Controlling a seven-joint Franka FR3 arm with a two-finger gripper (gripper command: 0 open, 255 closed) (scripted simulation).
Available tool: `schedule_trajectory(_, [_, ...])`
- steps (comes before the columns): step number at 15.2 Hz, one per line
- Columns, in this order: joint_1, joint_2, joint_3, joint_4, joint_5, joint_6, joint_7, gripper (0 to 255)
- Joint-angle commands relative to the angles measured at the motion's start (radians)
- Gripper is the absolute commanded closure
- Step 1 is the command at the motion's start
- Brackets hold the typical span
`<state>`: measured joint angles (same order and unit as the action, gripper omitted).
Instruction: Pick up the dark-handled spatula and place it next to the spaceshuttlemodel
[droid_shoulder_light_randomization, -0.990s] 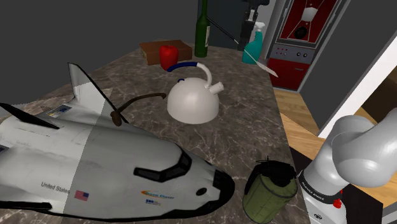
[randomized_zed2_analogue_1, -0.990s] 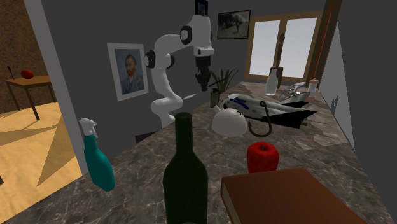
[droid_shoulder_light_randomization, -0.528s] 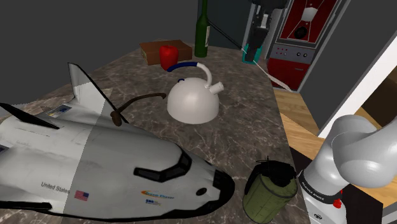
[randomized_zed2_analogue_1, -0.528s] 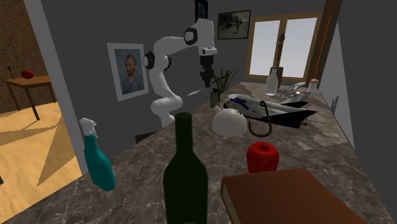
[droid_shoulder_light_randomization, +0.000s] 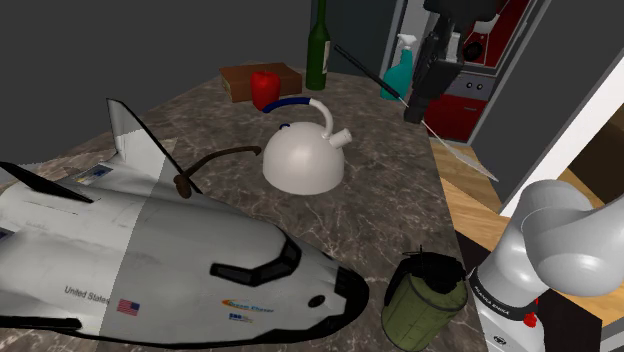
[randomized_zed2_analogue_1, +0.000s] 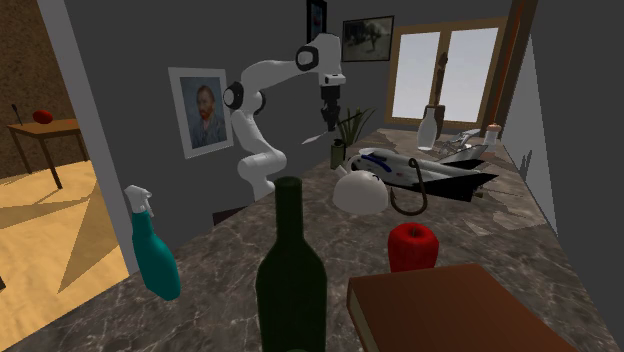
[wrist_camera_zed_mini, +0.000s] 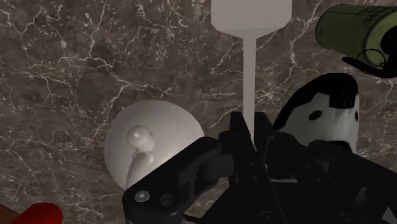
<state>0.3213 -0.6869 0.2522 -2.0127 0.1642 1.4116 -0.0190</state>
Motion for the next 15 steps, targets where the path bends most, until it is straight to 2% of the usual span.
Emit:
schedule_trajectory(1, [0.011,-0.012,0.038,-0.001,0.024,-0.005,0.046,255])
schedule_trajectory(15, [0.029,-0.089,0.063,-0.229,0.054,0.148,0.043,255])
